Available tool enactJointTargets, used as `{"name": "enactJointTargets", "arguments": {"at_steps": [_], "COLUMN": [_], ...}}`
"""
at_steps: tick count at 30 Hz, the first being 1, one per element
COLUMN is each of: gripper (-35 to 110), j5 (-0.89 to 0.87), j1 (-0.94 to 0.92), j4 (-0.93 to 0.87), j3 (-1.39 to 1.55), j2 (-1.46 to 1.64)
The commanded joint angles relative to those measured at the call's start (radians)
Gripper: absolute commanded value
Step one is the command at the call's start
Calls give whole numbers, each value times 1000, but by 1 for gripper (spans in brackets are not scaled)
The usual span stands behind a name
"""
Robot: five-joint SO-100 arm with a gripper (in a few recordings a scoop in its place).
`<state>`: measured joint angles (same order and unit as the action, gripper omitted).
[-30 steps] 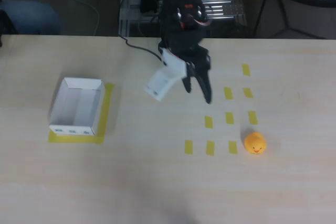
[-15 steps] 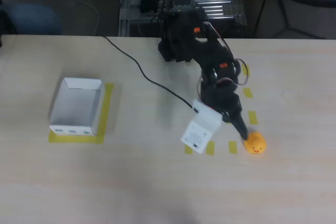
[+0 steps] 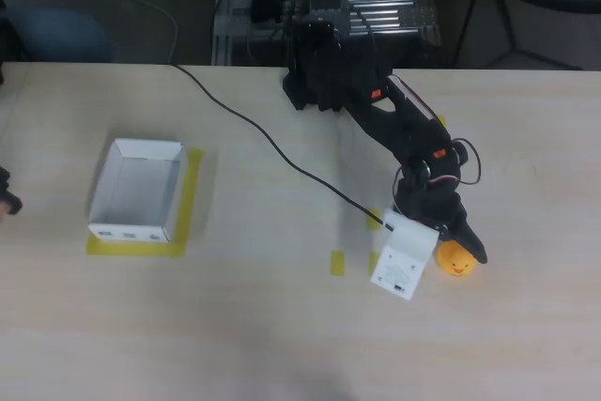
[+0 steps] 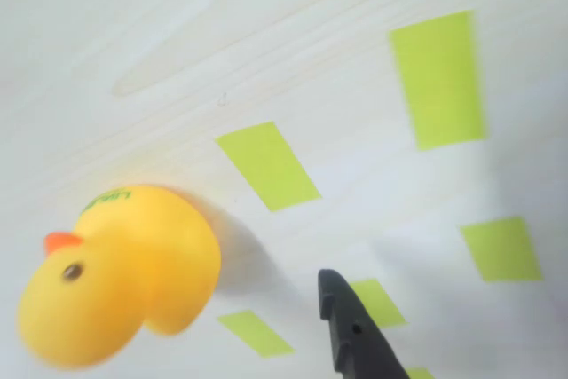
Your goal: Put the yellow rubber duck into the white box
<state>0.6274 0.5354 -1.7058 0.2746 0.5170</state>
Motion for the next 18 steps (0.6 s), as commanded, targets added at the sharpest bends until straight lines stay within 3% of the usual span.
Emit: {"name": "enactJointTargets", "arguments": {"at_steps": [1, 18], "gripper": [57, 48], "j5": [0, -38], "j1": [64, 92], "j4": [-9, 95], "j3": [-192, -219], "j2": [3, -86]}}
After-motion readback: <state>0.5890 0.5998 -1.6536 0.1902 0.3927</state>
